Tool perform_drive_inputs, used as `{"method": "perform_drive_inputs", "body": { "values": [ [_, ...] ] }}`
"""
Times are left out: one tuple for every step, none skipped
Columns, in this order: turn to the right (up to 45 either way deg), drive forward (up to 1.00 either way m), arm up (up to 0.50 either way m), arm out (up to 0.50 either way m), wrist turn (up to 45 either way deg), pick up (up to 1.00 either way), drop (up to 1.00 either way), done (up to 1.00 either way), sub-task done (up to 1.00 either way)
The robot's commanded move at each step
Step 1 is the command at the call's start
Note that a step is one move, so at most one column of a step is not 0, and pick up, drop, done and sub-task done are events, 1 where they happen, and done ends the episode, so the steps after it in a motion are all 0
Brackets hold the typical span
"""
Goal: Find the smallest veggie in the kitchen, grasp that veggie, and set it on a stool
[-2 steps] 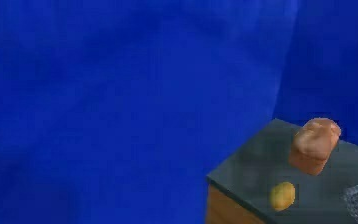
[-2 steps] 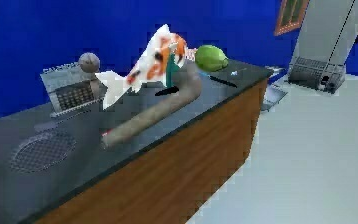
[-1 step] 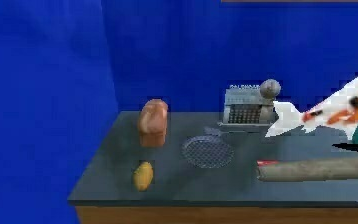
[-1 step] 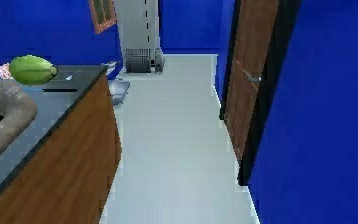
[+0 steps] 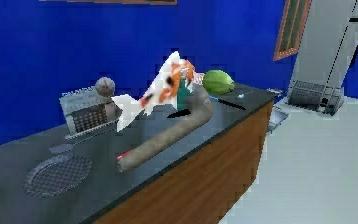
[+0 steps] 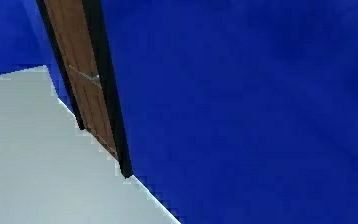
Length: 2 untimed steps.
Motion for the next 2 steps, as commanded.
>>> {"method": "perform_drive_inputs", "body": {
  "values": [
    [15.0,0.00,0.00,0.00,0.0,0.00,0.00,0.00,0.00],
    [0.0,0.25,0.00,0.00,0.0,0.00,0.00,0.00,0.00]
  ]
}}
